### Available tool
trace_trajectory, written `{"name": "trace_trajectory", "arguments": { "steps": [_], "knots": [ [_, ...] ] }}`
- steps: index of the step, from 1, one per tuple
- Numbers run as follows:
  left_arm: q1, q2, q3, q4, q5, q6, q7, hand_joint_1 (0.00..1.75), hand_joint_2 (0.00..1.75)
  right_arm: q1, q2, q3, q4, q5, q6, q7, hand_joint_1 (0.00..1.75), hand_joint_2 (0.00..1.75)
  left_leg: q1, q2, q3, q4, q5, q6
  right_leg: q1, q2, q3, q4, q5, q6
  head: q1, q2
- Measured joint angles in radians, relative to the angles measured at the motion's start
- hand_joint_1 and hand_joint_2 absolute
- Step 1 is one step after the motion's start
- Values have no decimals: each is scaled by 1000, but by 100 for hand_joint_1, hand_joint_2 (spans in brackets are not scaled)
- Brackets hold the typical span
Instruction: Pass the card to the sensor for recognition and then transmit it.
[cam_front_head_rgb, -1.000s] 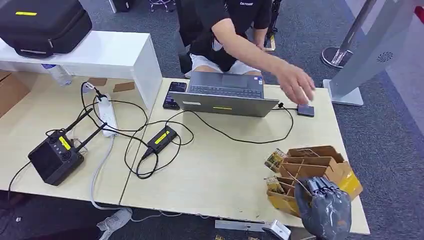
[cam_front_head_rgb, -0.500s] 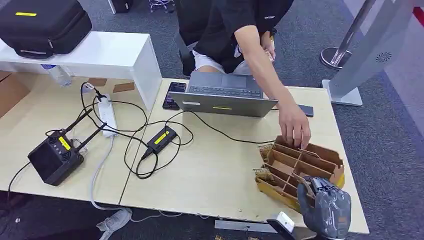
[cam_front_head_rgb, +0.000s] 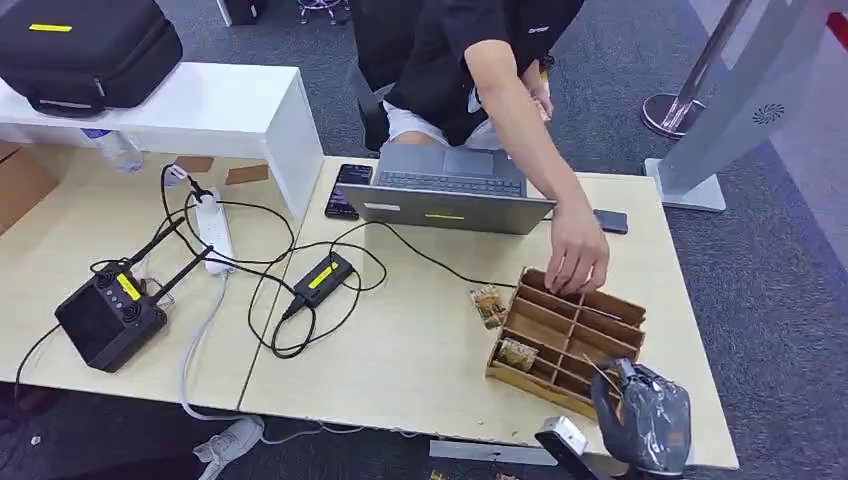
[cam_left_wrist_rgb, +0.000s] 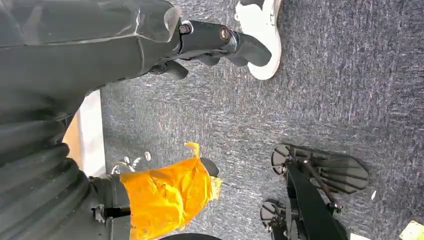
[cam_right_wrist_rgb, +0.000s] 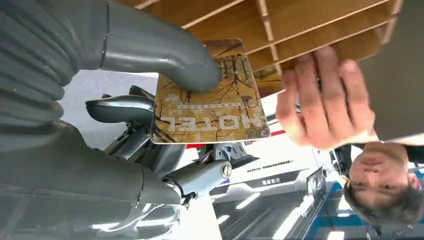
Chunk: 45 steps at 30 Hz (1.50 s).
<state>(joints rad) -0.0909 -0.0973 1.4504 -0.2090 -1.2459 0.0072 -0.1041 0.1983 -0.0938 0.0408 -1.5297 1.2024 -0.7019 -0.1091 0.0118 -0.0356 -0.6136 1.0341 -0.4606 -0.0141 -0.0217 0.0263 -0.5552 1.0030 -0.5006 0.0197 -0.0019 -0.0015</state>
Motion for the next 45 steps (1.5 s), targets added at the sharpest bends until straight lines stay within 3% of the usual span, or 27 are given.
{"name": "trace_trajectory", "arguments": {
  "steps": [27,33,40,45],
  "knots": [
    [0,1,-5,0,-3,-1,0,0,175,-7,-12,15,29,-11,0,14,171,175,0,0,0,0,0,0,0,0,0,0,0,0,0,0],
    [0,3,-7,0,-9,-1,2,0,175,-14,-13,17,-43,-11,0,-71,175,175,0,0,0,0,0,0,0,0,0,0,0,0,0,0],
    [-1,6,-12,0,-23,-8,5,0,175,-98,-68,81,-151,-3,16,-18,175,175,0,2,0,0,0,0,0,1,1,1,1,0,0,0],
    [-6,10,-35,0,-49,-24,5,0,175,-338,-145,164,-123,-109,164,9,175,175,0,6,1,0,2,1,0,7,0,1,4,3,1,0]
  ]
}}
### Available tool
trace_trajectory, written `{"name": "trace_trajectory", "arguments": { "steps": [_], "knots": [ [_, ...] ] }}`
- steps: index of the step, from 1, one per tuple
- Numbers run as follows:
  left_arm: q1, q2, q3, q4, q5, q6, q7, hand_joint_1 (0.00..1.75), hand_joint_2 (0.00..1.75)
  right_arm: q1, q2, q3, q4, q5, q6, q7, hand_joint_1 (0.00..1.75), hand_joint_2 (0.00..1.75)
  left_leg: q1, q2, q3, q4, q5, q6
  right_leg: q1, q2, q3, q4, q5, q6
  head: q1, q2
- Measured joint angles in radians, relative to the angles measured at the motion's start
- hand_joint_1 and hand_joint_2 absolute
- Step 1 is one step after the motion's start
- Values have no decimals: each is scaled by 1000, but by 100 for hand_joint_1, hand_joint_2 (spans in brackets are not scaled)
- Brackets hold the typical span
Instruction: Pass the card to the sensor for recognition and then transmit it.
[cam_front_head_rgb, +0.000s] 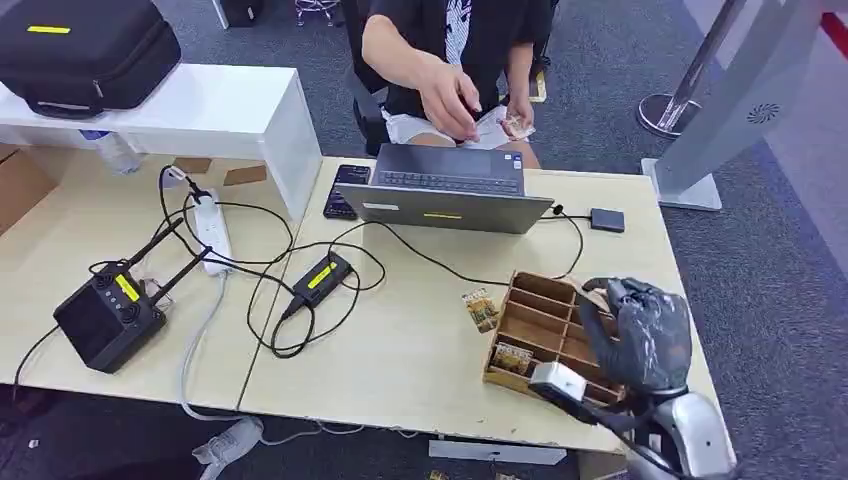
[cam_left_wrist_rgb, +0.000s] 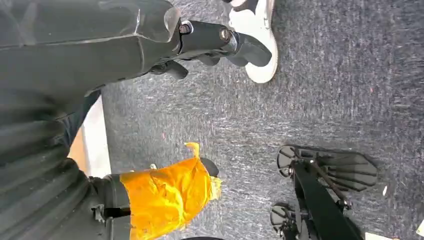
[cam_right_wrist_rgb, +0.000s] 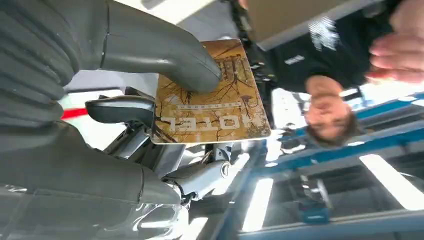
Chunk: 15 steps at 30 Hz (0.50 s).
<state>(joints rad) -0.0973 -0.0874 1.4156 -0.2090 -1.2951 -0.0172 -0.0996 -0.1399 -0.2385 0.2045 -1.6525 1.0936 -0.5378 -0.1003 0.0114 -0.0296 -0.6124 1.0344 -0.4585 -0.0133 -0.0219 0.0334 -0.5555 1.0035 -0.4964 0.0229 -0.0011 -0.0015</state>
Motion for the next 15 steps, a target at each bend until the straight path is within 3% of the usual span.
{"name": "trace_trajectory", "arguments": {
  "steps": [3,8,13,15],
  "knots": [
    [0,4,-8,0,-13,-7,0,0,175,-134,-27,41,48,-41,57,10,175,175,0,-2,0,0,2,0,0,-1,1,0,1,0,0,0],
    [-8,9,-37,0,-48,-28,0,0,175,-485,-30,161,291,-93,289,63,175,175,0,1,-2,0,5,-1,0,2,-2,1,5,-2,-2,0],
    [-10,13,-63,0,-68,-40,0,0,175,-778,45,272,628,-157,376,80,175,175,1,-4,-2,0,7,-2,1,-2,-2,2,5,-2,-1,0],
    [-11,14,-72,0,-71,-47,0,0,175,-835,81,297,731,-191,389,75,159,175,1,-4,-2,0,7,-2,1,-2,-2,2,5,-2,-1,0]
  ]
}}
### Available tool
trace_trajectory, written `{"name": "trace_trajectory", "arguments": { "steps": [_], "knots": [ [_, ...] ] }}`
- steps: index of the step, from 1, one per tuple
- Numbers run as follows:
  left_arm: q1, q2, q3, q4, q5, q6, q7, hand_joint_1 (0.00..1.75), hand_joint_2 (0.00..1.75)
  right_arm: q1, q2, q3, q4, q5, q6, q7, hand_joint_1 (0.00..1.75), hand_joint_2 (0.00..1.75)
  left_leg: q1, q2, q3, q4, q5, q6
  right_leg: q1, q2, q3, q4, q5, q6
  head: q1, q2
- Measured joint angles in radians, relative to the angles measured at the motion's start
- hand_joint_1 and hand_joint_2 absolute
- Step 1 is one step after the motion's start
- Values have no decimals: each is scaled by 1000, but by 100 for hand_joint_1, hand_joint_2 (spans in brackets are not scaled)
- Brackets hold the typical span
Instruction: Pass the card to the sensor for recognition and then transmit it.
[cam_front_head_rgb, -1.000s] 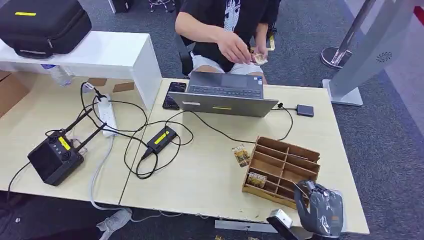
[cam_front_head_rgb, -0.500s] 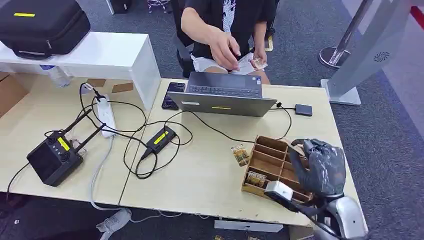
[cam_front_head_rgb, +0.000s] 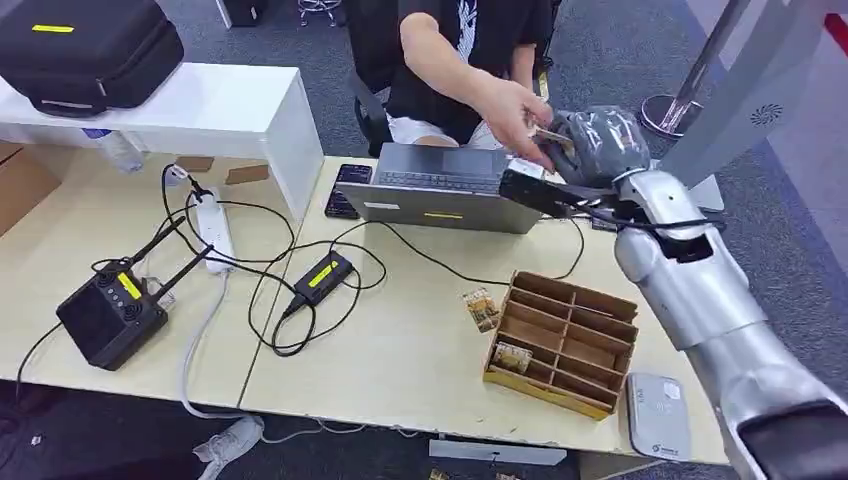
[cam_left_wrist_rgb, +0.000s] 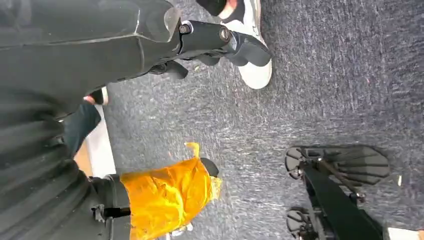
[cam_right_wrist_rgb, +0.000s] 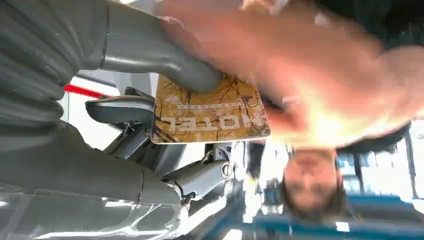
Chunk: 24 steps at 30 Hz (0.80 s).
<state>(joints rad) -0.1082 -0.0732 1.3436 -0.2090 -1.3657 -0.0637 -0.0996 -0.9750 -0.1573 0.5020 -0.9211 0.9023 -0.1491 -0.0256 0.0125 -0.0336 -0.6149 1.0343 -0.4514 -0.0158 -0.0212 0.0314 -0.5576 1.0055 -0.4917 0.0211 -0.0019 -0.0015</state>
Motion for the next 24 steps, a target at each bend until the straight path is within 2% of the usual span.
{"name": "trace_trajectory", "arguments": {
  "steps": [1,2,8,11,15,19,24],
  "knots": [
    [0,0,-2,0,-2,-2,0,0,175,-21,14,9,36,-14,0,-10,65,175,0,0,0,0,0,0,0,0,0,0,0,0,1,0],
    [0,0,-2,0,-3,-3,0,0,175,-37,30,20,72,-31,3,-21,0,175,0,1,0,0,0,0,0,1,0,0,0,0,0,0],
    [0,2,-7,0,-5,-5,-5,0,175,-56,83,54,165,-151,56,-66,0,175,0,1,0,0,-1,0,0,1,-1,0,-1,0,0,0],
    [1,3,-7,0,2,-4,-5,0,175,-55,91,64,172,-198,76,-84,0,175,0,1,0,0,-1,0,0,0,-1,0,-1,0,0,0],
    [2,5,-7,0,13,-2,-5,0,175,-35,88,76,146,-225,64,-101,0,175,0,1,0,0,-1,0,0,0,-1,0,0,0,0,0],
    [4,5,-7,0,30,2,-6,0,175,42,44,91,14,-192,-26,-93,0,175,0,0,0,0,-1,0,0,0,-1,-1,0,0,0,0],
    [12,5,-1,0,52,19,-6,0,175,195,-61,98,-258,-92,-190,-74,0,175,0,-1,-1,0,-2,1,0,-1,-1,-2,-1,1,0,0]
  ]
}}
